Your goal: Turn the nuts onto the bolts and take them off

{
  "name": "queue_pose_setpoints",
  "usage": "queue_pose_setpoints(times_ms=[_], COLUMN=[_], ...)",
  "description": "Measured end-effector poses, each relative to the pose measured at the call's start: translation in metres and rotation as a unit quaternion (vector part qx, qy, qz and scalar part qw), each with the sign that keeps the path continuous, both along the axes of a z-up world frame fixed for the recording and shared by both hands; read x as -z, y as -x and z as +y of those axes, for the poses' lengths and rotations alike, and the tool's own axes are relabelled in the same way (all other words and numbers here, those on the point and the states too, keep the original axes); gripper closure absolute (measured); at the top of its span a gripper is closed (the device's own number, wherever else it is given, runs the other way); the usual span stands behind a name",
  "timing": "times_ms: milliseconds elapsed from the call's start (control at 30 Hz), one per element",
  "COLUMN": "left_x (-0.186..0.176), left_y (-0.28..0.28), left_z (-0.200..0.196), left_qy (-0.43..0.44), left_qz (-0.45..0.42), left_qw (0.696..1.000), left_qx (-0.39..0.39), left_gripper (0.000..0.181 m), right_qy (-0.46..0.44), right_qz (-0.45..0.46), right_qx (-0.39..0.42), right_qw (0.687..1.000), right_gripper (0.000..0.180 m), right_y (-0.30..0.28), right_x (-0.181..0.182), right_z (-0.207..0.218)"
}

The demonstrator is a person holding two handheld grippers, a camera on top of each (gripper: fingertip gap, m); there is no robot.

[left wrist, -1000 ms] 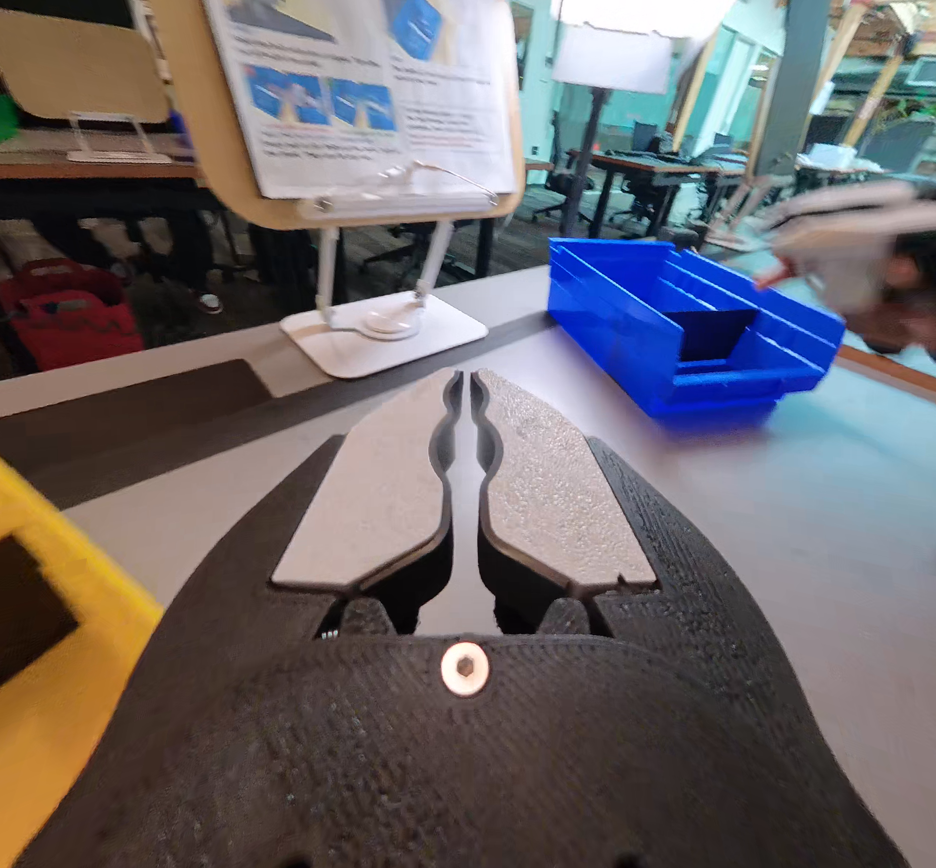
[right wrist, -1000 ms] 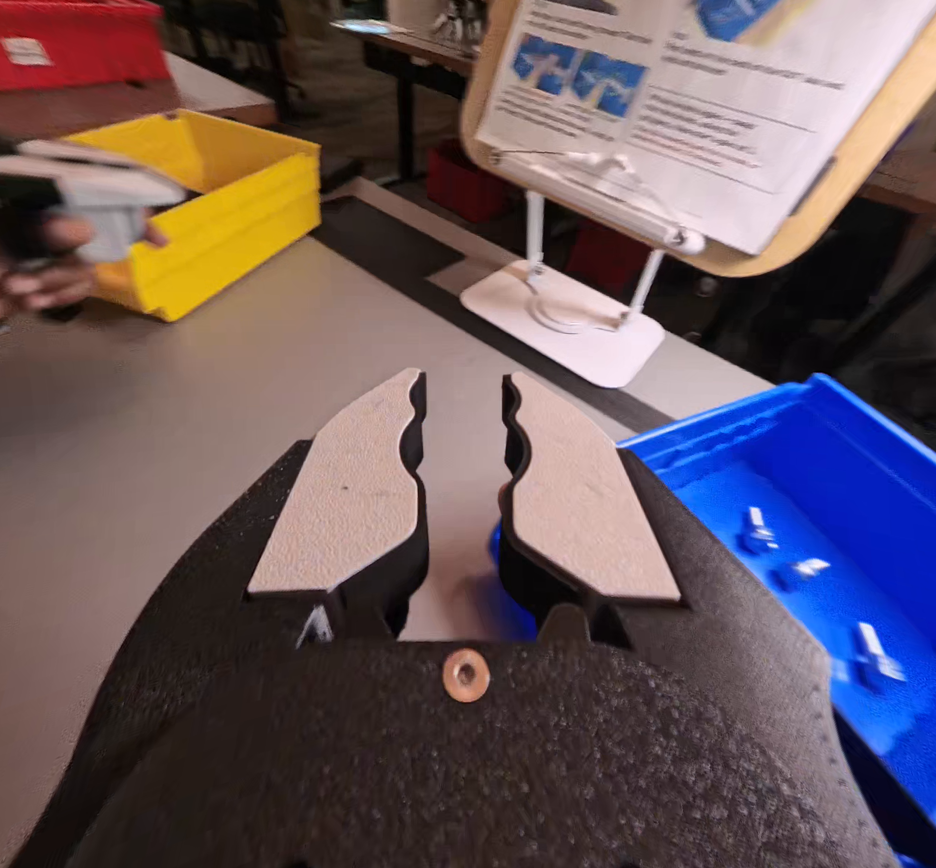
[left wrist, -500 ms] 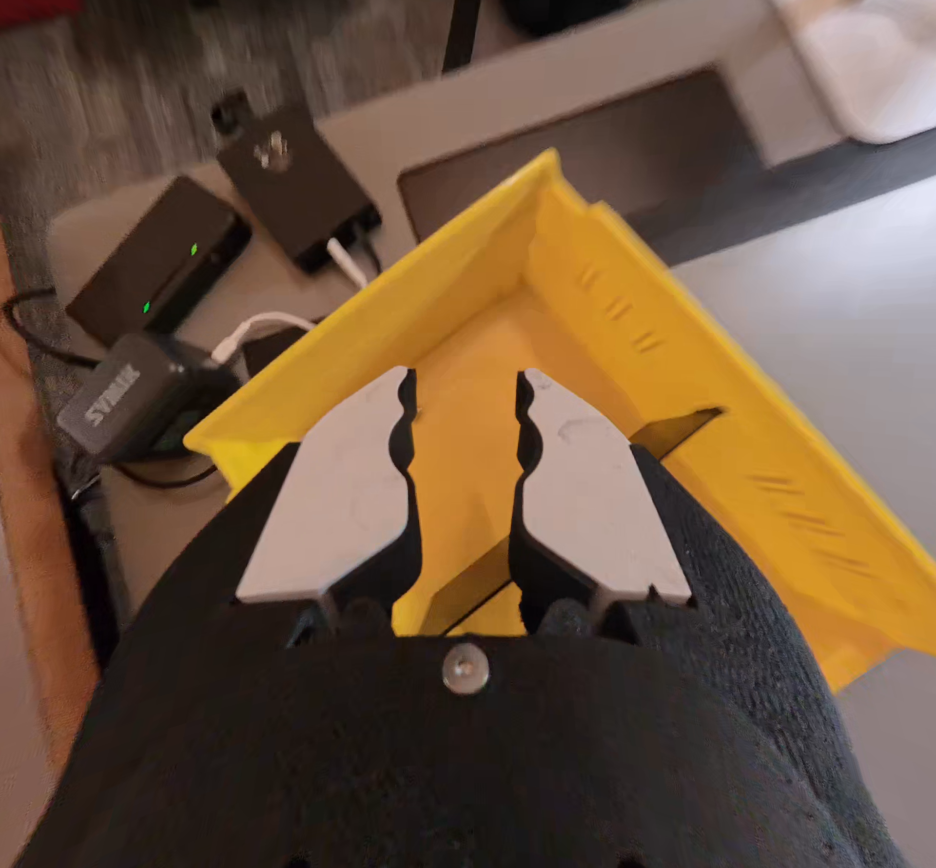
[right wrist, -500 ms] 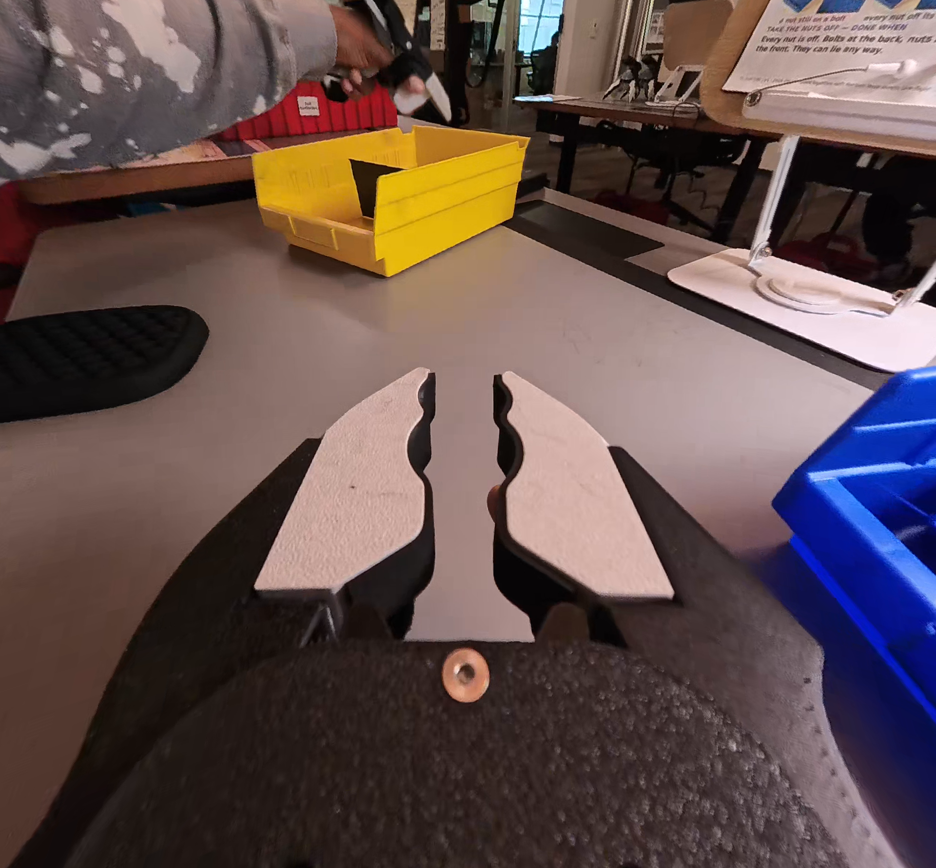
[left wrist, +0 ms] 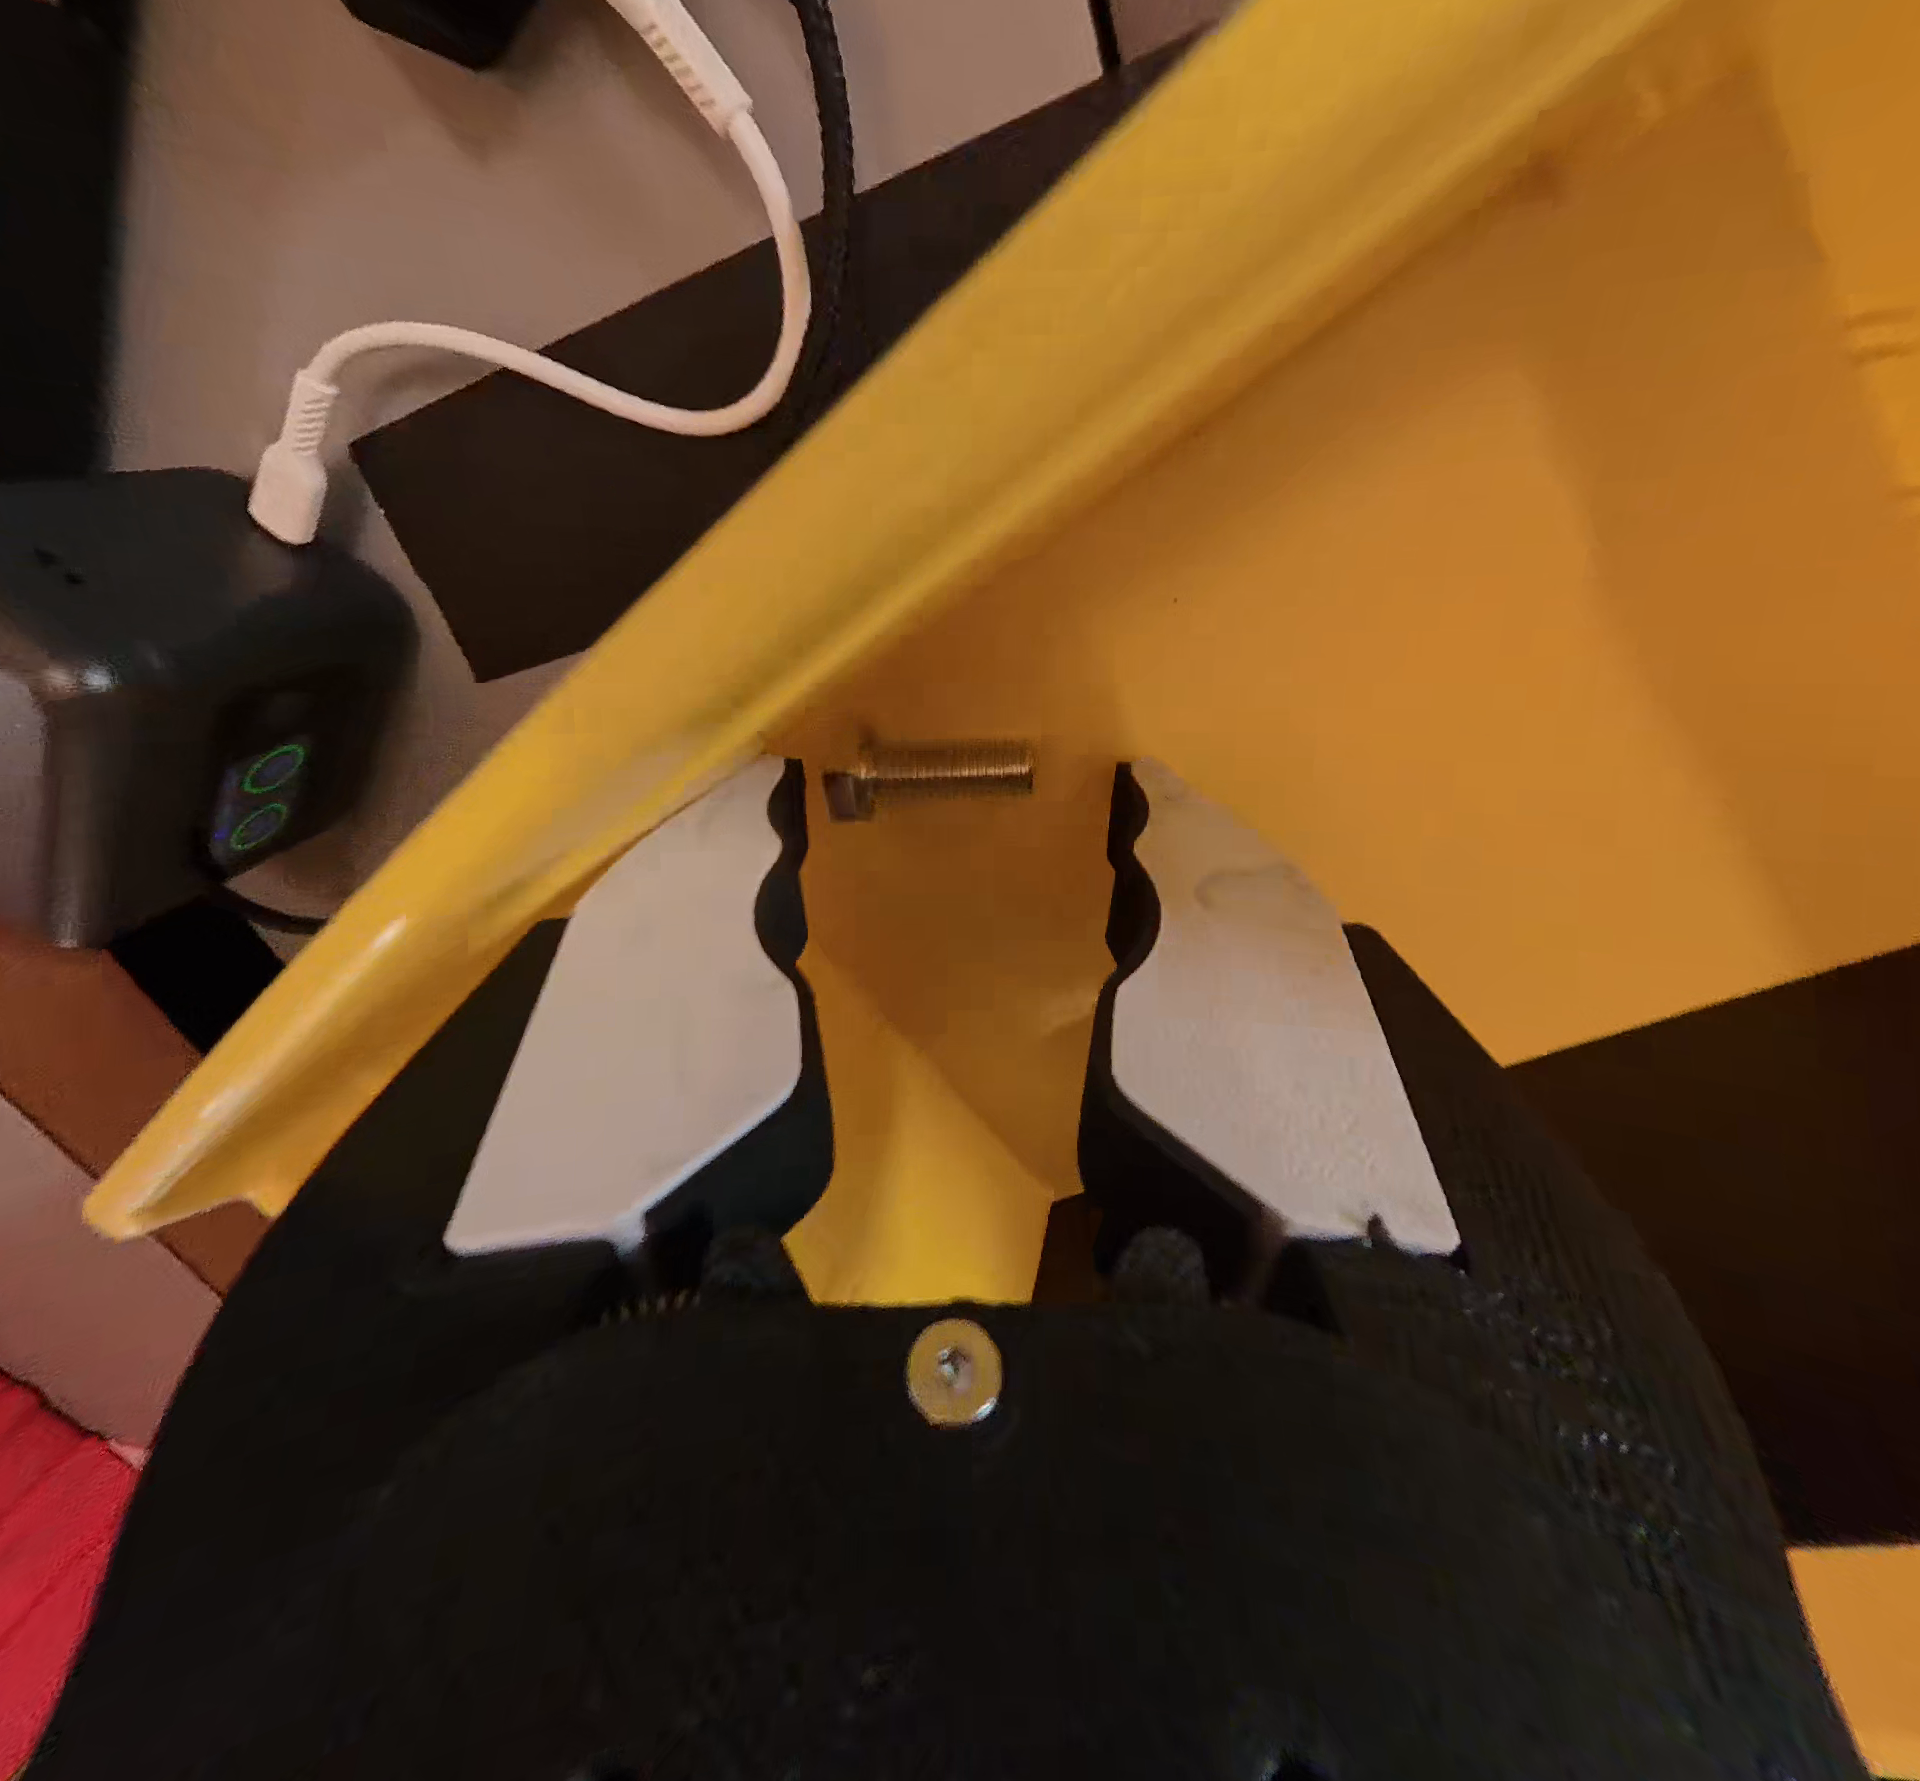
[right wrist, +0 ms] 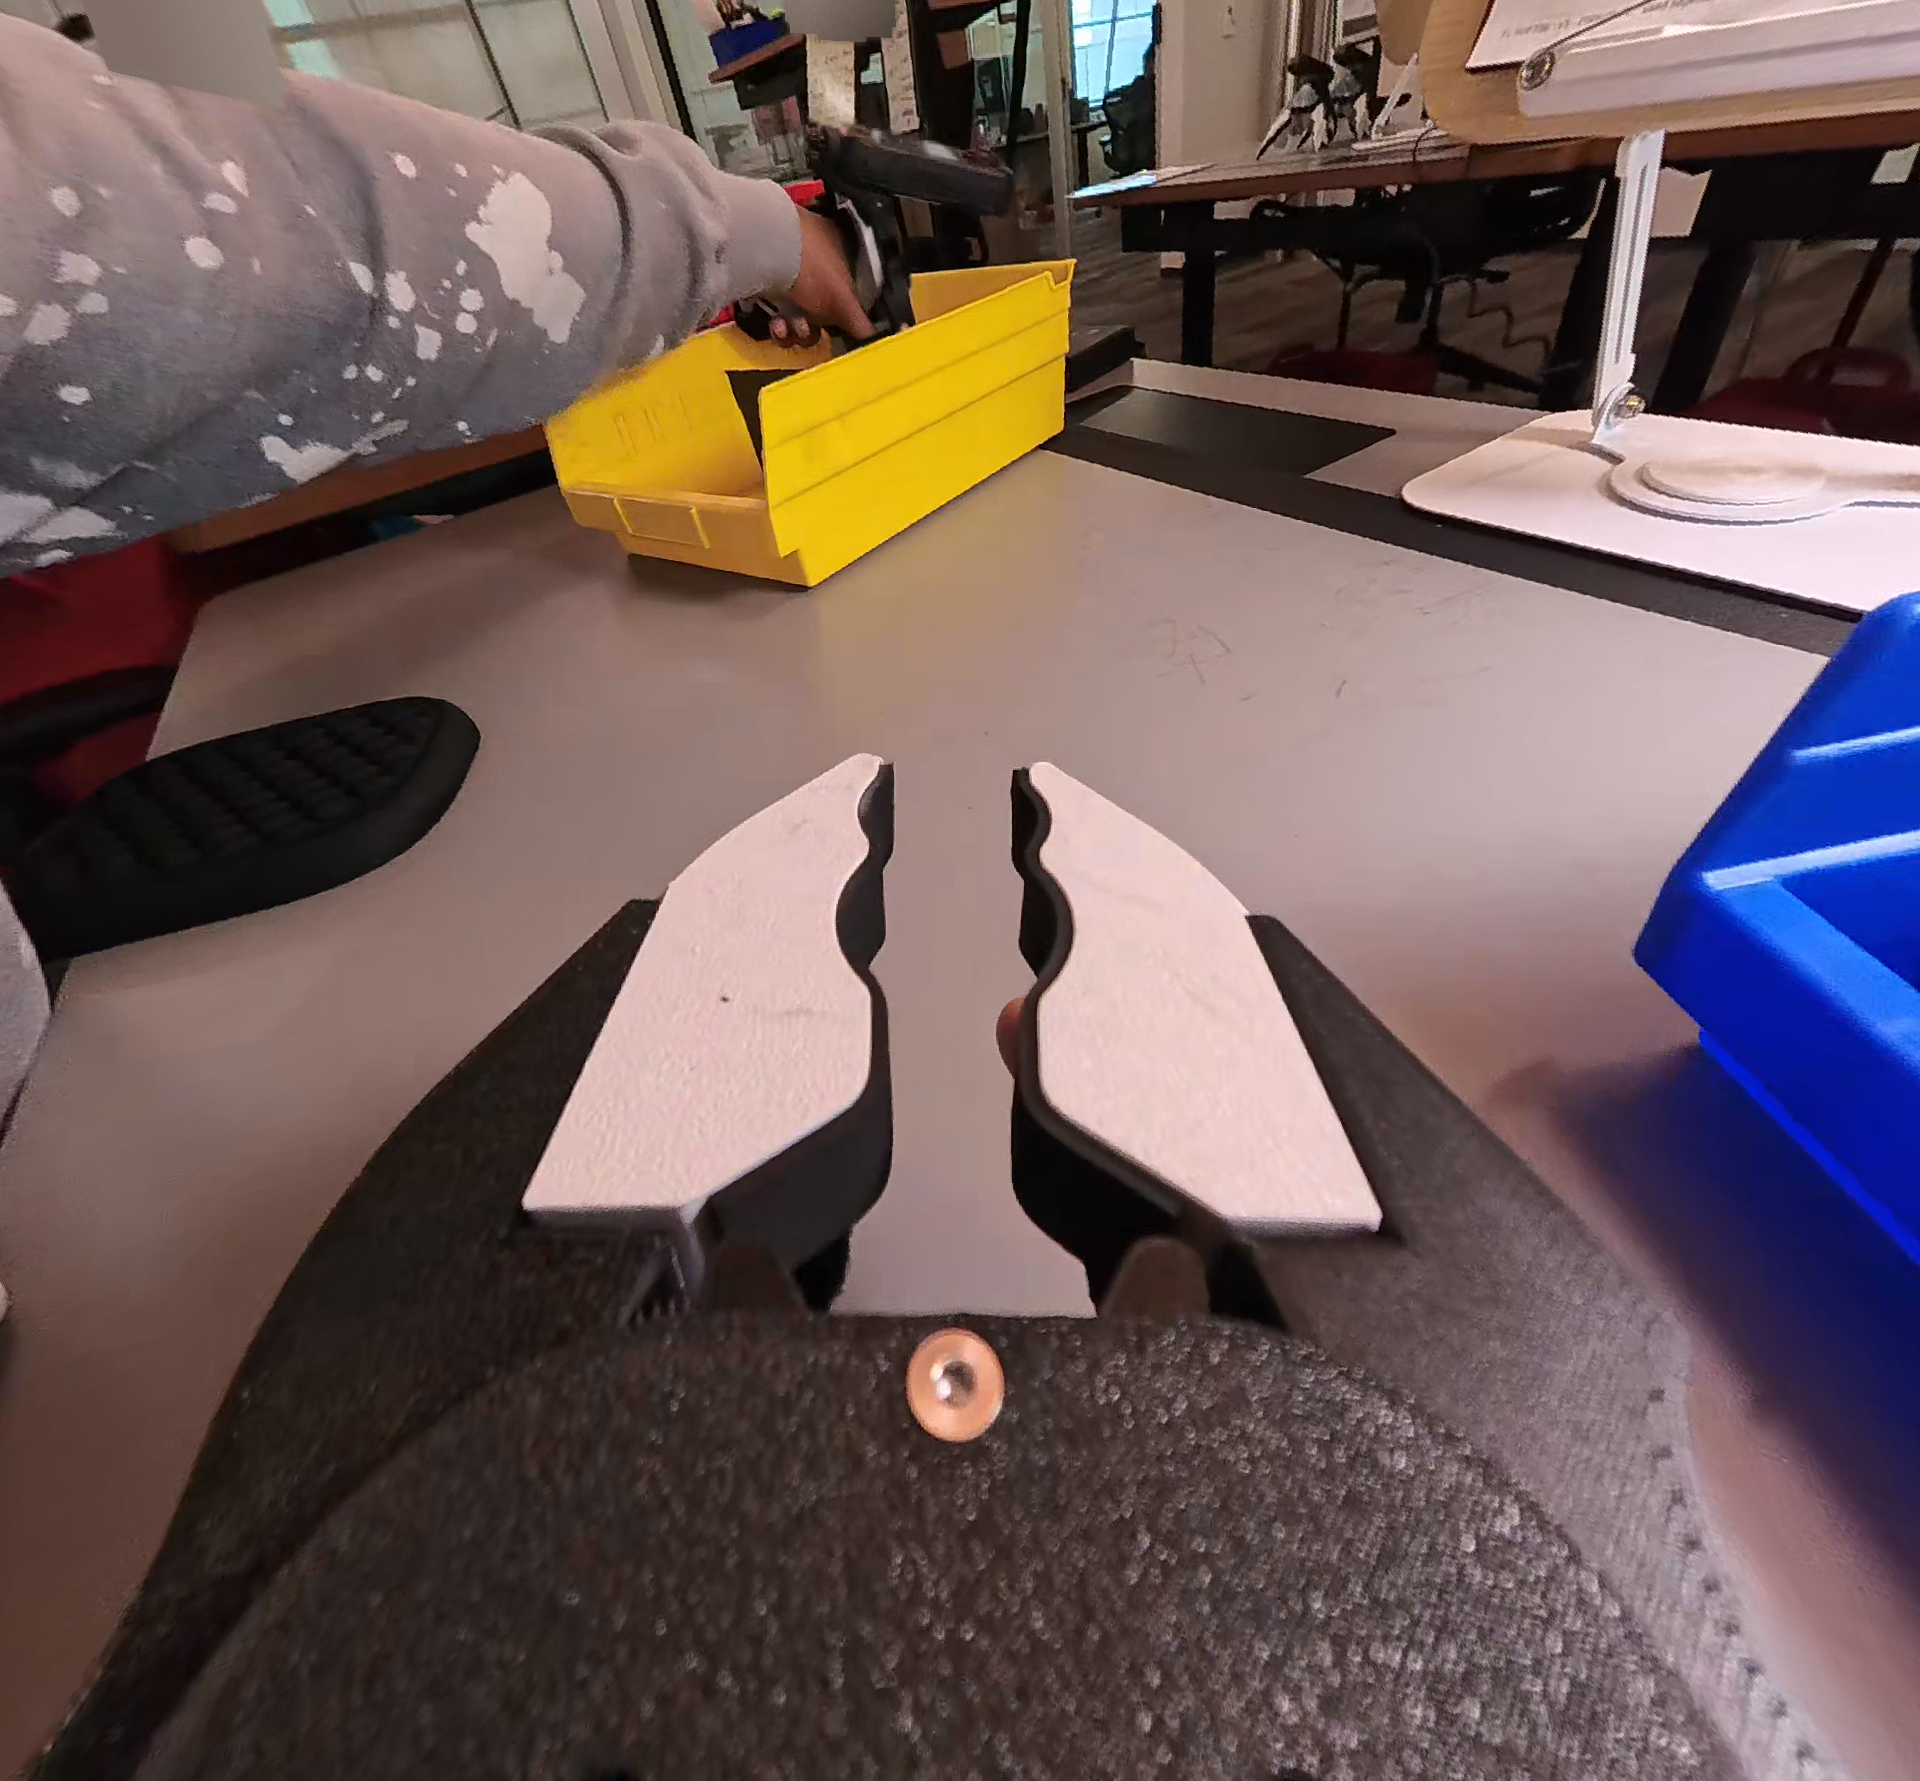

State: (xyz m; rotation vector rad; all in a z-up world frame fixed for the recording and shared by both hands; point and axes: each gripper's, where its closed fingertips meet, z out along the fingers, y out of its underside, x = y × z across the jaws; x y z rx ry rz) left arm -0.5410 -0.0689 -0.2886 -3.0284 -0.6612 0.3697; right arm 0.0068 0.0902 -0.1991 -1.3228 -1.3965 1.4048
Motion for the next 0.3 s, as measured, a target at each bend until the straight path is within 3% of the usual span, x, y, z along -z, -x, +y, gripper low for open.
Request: queue_pose_setpoints(times_ms=[33, 300], left_x=[0.0006, 0.0035], left_y=[0.0001, -0.0007], left_z=[0.003, 0.0093], left_qy=[-0.008, -0.045], left_qz=[-0.005, -0.029], left_qw=[1.0, 0.998], left_qx=[-0.003, -0.016], left_gripper=[0.128, 0.141], right_qy=[0.002, 0.025], right_qz=[0.0, -0.003], right_qx=[0.0, 0.0], right_qw=[1.0, 1.0], right_gripper=[0.158, 0.16], right_y=[0.0, 0.0011], right_x=[0.0002, 0.0024], right_z=[0.0009, 0.0049])
